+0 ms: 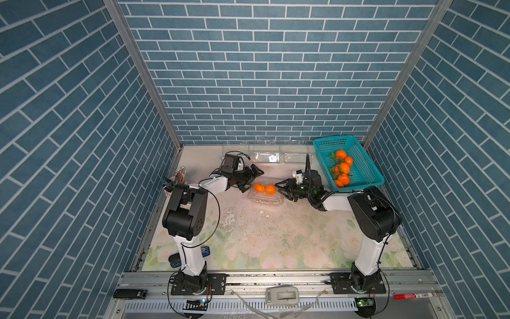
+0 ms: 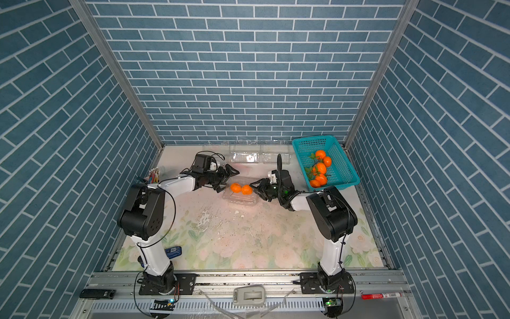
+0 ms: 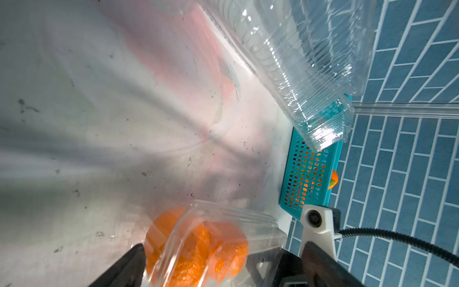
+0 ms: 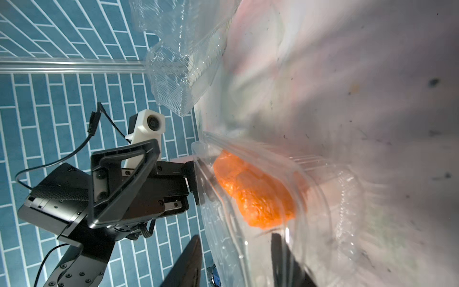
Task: Take oranges out of containers
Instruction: Open the packing box at the center of the board.
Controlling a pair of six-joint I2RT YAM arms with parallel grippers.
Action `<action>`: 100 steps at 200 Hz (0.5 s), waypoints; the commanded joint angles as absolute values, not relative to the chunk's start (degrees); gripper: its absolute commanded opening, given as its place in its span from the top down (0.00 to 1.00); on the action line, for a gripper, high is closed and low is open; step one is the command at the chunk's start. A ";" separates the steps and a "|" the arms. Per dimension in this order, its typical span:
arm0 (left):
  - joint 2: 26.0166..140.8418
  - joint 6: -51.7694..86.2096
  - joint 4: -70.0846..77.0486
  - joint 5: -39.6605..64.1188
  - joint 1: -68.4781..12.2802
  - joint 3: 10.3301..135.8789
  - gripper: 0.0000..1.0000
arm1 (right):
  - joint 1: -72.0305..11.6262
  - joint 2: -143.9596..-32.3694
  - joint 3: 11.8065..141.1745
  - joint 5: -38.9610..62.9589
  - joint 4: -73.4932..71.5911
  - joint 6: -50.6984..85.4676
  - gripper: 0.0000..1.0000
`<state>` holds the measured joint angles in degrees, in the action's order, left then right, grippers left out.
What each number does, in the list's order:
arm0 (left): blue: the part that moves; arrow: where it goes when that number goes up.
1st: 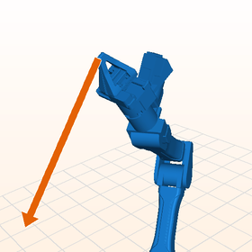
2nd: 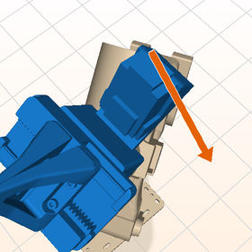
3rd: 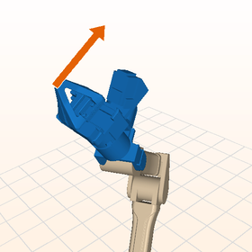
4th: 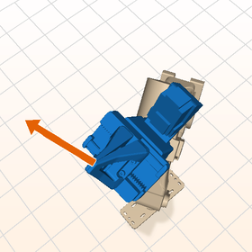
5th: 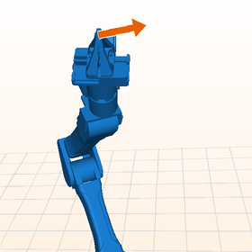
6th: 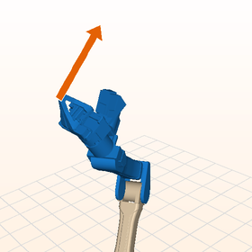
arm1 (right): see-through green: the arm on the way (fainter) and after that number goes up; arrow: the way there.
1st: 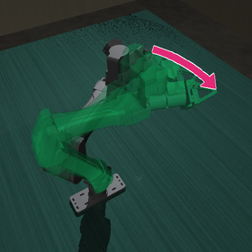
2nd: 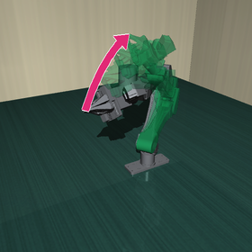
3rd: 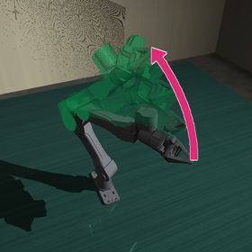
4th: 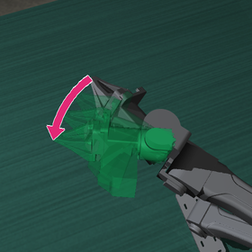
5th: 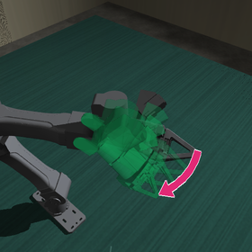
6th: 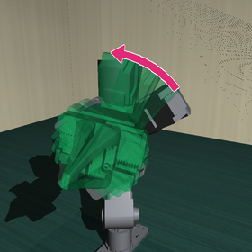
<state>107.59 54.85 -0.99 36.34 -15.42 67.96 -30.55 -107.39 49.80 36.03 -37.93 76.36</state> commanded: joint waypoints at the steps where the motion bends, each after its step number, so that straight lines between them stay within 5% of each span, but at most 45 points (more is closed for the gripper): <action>1: 106.73 54.14 -2.55 37.71 -13.36 69.16 0.01 | -31.37 -108.02 49.10 32.56 -44.91 82.52 0.57; 58: 97.41 53.80 -5.77 33.95 -10.35 65.51 0.01 | -33.81 -107.71 47.33 23.92 -48.69 89.87 0.63; 100: 86.22 58.17 7.05 33.81 -13.61 48.84 0.01 | -35.14 -108.78 47.58 19.90 -50.06 93.75 0.68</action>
<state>89.82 56.51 1.39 34.85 -11.40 56.34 -34.50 -107.63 47.51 24.14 -46.70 88.90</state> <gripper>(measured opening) 0.994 0.333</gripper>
